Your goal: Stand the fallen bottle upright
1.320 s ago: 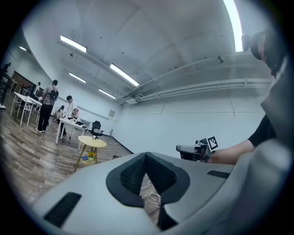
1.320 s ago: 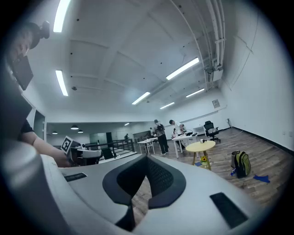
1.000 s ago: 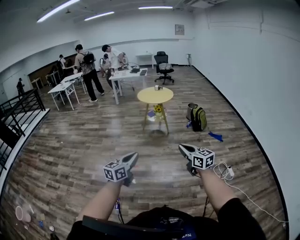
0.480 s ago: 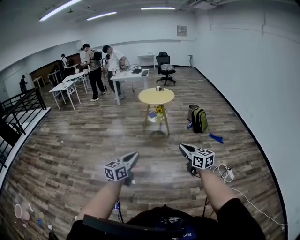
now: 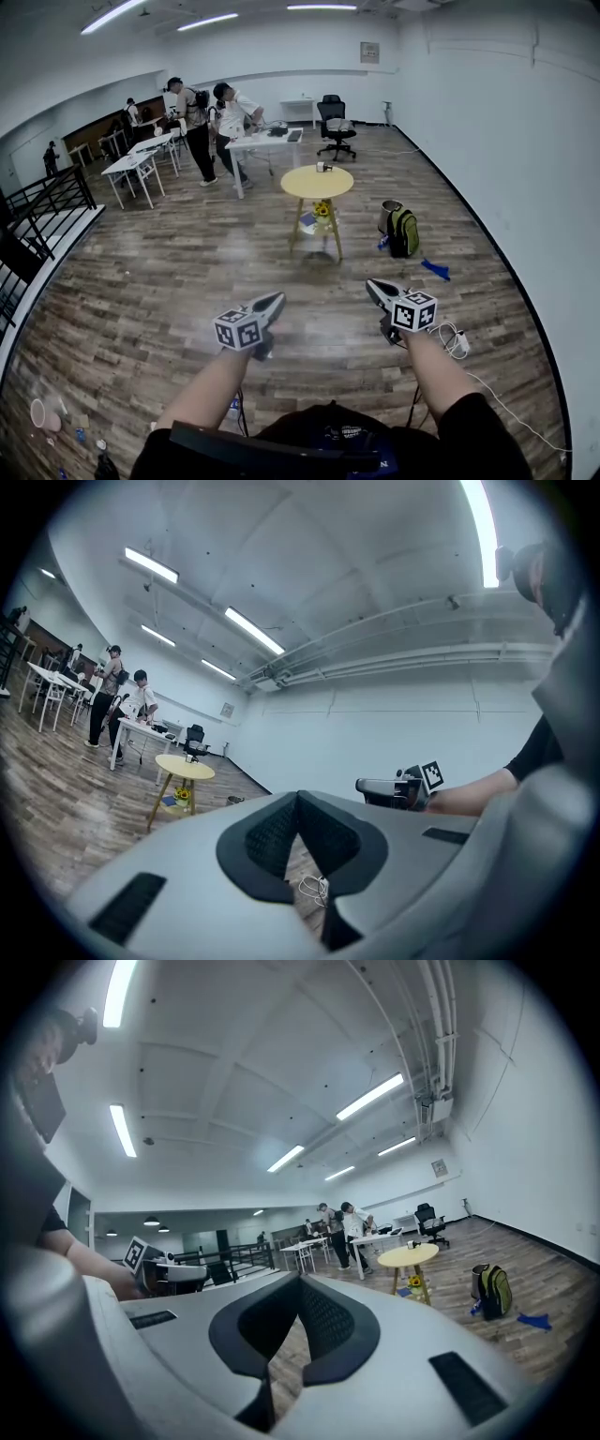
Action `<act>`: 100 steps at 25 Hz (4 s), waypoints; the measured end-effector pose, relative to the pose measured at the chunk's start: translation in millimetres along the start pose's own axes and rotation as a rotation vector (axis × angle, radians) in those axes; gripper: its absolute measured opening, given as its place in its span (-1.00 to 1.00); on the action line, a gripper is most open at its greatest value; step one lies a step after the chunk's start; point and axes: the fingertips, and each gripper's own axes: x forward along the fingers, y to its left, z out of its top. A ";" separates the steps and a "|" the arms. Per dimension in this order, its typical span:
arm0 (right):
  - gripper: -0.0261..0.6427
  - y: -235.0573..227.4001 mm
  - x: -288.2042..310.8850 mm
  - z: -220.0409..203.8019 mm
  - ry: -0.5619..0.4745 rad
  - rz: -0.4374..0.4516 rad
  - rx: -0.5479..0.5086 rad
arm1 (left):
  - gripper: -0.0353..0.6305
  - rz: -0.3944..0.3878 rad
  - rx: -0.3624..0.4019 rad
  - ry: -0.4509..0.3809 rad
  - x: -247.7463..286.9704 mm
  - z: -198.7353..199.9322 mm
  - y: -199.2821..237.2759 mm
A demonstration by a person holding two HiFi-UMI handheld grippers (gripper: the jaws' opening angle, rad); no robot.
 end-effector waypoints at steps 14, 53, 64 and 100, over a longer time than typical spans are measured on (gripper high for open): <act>-0.87 -39.5 -58.1 11.9 0.011 0.037 -0.014 | -0.88 0.018 -0.015 -0.009 50.1 -19.6 -61.9; -0.87 -236.1 357.0 49.9 0.026 -0.013 -0.001 | -0.88 -0.022 -0.011 0.032 249.4 93.4 334.6; -0.87 -443.5 416.9 117.7 0.059 0.089 -0.041 | -0.88 0.060 -0.017 -0.011 463.7 138.2 375.1; -0.87 -767.0 953.4 177.6 0.085 0.087 -0.001 | -0.88 -0.001 0.007 0.056 800.0 273.7 869.3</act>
